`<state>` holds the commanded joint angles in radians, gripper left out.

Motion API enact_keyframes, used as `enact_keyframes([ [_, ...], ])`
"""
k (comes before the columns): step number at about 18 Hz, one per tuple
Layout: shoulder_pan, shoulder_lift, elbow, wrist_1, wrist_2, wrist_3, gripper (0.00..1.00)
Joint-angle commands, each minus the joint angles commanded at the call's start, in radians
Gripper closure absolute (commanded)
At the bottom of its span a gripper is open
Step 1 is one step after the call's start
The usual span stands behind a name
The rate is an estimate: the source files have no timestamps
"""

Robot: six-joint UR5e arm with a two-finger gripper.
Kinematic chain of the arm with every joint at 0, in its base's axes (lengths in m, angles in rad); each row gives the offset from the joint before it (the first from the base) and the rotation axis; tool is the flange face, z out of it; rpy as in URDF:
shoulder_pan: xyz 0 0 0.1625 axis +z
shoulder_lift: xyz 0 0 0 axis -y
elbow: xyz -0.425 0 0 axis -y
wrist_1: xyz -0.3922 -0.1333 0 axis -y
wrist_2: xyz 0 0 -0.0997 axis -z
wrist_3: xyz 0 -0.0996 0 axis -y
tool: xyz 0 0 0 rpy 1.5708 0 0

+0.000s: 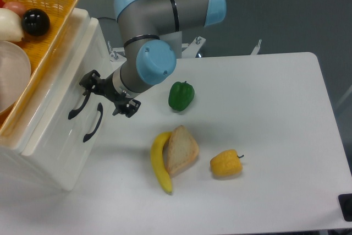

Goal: Slide open the top drawer
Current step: 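Hook the gripper fingers into the top drawer's black handle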

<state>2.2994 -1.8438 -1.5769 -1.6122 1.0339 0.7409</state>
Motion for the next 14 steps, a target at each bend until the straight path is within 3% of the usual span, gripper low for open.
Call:
enact_keyframes([
  [14,-0.011,-0.011,0.008,0.025,0.000,-0.015,0.00],
])
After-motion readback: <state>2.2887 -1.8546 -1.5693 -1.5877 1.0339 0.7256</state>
